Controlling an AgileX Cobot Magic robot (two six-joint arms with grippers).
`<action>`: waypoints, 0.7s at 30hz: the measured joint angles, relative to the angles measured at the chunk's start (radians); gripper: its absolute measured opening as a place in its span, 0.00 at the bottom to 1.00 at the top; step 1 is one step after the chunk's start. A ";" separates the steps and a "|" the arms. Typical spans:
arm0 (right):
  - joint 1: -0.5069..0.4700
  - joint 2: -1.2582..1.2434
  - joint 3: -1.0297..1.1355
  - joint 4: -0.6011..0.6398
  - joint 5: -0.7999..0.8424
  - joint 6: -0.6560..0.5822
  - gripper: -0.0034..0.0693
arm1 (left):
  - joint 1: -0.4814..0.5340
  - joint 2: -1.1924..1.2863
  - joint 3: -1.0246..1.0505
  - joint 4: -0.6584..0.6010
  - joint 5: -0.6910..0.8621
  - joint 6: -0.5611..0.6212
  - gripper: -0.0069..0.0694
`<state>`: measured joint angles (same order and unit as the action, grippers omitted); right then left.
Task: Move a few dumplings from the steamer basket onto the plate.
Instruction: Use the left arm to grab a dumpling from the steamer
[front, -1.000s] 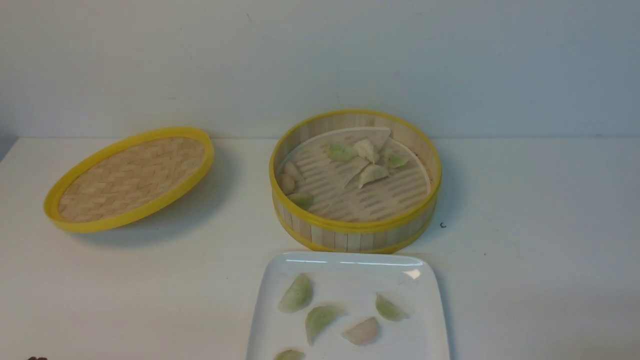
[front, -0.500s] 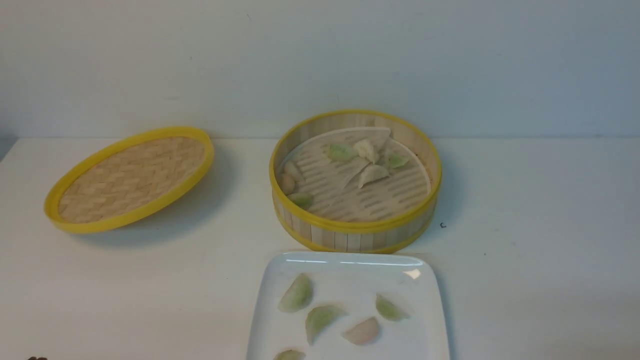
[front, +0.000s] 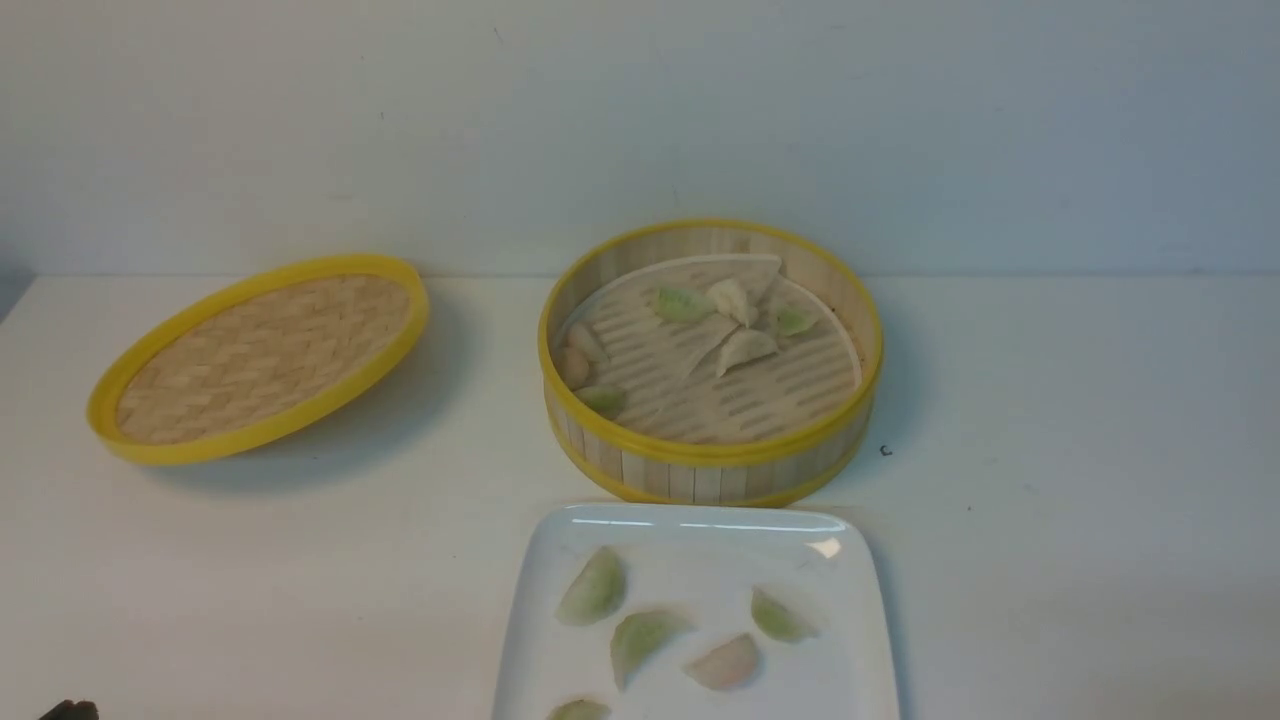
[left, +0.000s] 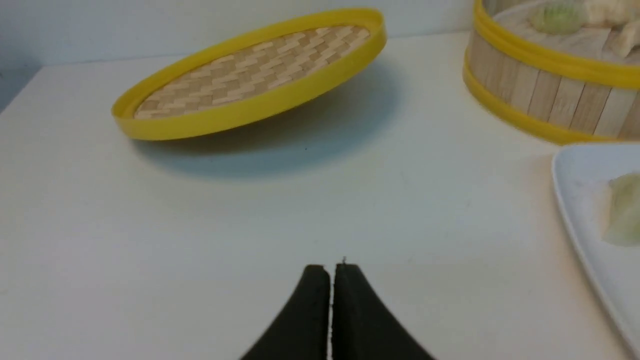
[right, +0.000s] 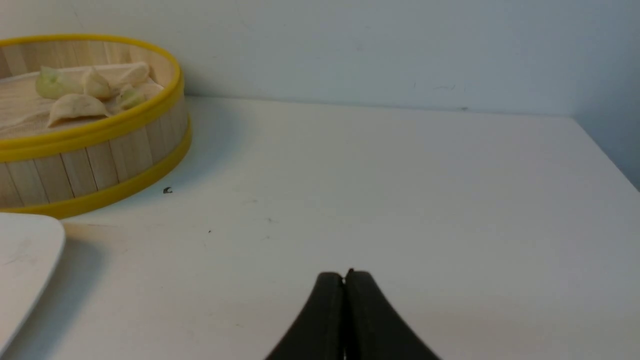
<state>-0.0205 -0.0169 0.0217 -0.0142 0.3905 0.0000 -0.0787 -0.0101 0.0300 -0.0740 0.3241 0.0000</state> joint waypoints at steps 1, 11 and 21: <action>0.000 0.000 0.000 0.000 0.000 0.000 0.03 | 0.000 0.000 0.000 -0.038 -0.027 -0.022 0.08; 0.000 0.000 0.000 0.000 0.000 0.000 0.03 | 0.000 0.000 0.000 -0.343 -0.314 -0.123 0.08; 0.000 0.000 0.000 0.000 0.000 0.000 0.03 | 0.000 0.053 -0.172 -0.322 -0.572 -0.155 0.08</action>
<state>-0.0205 -0.0169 0.0217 -0.0142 0.3908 0.0000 -0.0787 0.0429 -0.1421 -0.3962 -0.2481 -0.1551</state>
